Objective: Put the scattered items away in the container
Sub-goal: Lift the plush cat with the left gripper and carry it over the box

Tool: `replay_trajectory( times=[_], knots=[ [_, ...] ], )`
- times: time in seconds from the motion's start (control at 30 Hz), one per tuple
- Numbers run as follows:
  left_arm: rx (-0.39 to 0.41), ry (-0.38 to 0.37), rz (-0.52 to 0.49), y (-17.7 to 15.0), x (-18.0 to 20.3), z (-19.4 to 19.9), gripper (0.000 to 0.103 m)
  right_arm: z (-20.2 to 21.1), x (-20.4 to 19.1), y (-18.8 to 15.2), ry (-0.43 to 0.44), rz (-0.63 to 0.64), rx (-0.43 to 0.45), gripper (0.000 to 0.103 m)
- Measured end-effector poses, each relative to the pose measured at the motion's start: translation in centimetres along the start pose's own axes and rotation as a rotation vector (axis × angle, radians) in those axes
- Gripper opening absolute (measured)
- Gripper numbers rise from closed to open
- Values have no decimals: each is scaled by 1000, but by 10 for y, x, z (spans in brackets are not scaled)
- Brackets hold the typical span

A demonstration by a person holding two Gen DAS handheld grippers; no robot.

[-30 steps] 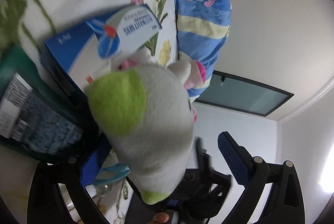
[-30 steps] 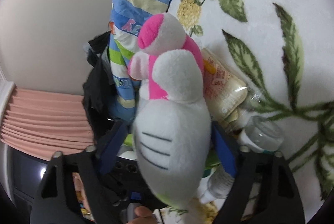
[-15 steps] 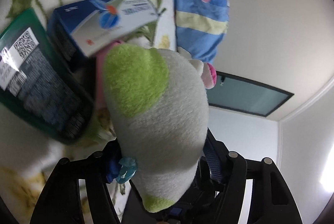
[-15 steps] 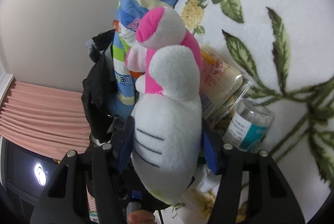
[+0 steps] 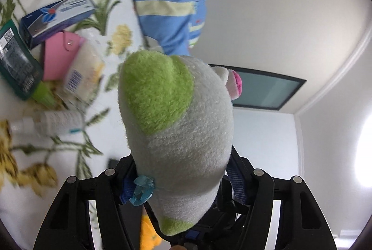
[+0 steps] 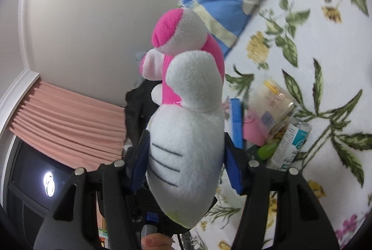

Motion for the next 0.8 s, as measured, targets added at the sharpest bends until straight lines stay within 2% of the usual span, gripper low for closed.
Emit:
replay_trajectory(
  times=[0.2, 0.43, 0.63, 0.8],
  knots=[
    [-5, -34, -60, -33, 43, 24, 67, 44, -47, -7, 51, 59, 30, 57],
    [-17, -41, -130, -77, 87, 38, 67, 94, -82, -11, 94, 95, 59, 58],
    [-44, -41, -163, -110, 107, 26, 67, 137, -91, -10, 112, 106, 98, 58],
    [-76, -30, -184, -136, 116, 7, 67, 173, -85, -4, 118, 97, 140, 58]
  ],
)
Point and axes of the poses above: each gripper's, at about its wrist camera, not at the fingertips, and z roughly against the way its jaws point, x to its right, y to its top, the point moved 1 cm from there along -z, roughly the way its jaws point, and after that the axes turned 8 degrees about y, right-handed, at the moved point
